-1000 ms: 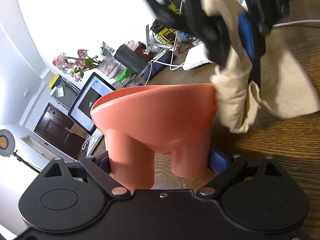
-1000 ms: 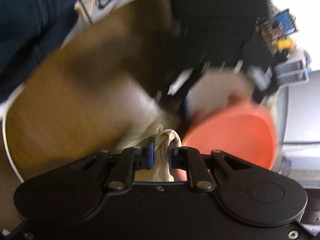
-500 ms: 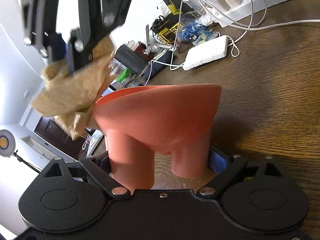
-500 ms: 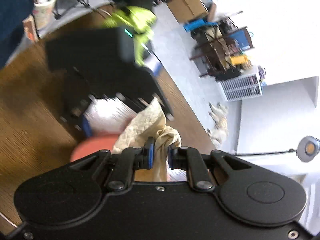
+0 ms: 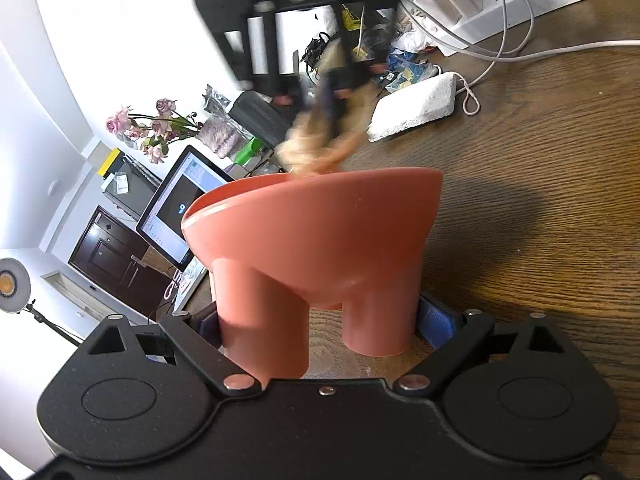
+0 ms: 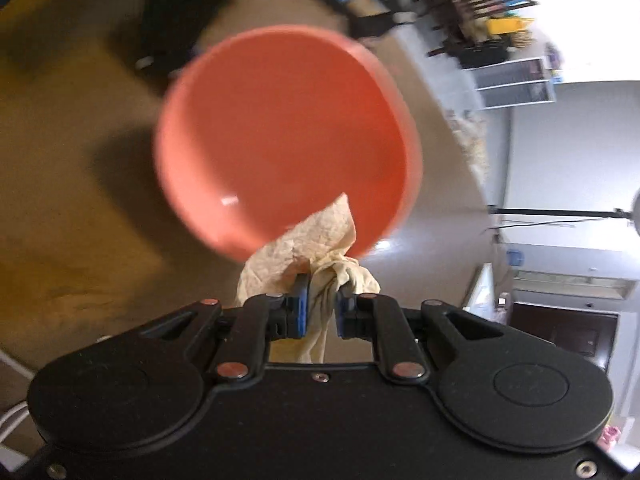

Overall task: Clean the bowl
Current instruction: 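Wipe the cloth inside the bowl held by the left gripper, then scrub the bowl's interior with the cloth in the right gripper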

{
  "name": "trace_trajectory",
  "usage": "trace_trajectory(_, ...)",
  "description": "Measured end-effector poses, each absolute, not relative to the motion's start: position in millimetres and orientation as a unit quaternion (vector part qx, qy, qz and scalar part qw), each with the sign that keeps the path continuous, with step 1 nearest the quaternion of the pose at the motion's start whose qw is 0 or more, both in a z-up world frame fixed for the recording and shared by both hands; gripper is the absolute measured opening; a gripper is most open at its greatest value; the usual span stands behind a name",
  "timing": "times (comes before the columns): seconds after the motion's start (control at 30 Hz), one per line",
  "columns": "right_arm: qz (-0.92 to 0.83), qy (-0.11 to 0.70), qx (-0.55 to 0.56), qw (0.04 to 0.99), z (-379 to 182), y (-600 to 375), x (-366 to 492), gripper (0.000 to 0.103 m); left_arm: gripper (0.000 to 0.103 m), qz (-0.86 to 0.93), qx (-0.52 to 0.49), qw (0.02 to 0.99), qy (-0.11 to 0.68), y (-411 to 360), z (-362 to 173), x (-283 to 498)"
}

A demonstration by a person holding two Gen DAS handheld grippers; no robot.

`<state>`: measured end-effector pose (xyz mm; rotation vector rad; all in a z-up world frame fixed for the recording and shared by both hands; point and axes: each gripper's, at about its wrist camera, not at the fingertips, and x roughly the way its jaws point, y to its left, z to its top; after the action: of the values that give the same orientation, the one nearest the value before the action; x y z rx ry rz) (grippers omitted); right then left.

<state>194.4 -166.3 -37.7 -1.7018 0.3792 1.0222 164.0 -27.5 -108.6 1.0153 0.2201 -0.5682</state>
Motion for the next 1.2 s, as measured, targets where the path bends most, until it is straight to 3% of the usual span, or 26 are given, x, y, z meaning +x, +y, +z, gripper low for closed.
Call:
trace_trajectory(0.33, 0.487, 0.121, -0.723, 0.474, -48.2, -150.7, 140.8, 0.015, 0.092, -0.267, 0.479, 0.830, 0.104, -30.0, -109.4, 165.6)
trace_trajectory(0.7, 0.493, 0.044, -0.686, 0.533, -13.7, -98.3, 159.3, 0.015, 0.092, -0.269, 0.478, 0.830, 0.104, -28.1, -109.3, 164.6)
trace_trajectory(0.97, 0.446, 0.097, -0.686, 0.566, -20.5, -110.9, 207.8, 0.015, 0.092, -0.270, 0.474, 0.832, 0.103, -24.9, -107.7, 165.7)
trace_trajectory(1.2, 0.467, 0.157, -0.683, 0.539, -54.9, -121.9, 194.4, 0.015, 0.092, -0.272, 0.476, 0.830, 0.101, -25.3, -106.8, 165.0)
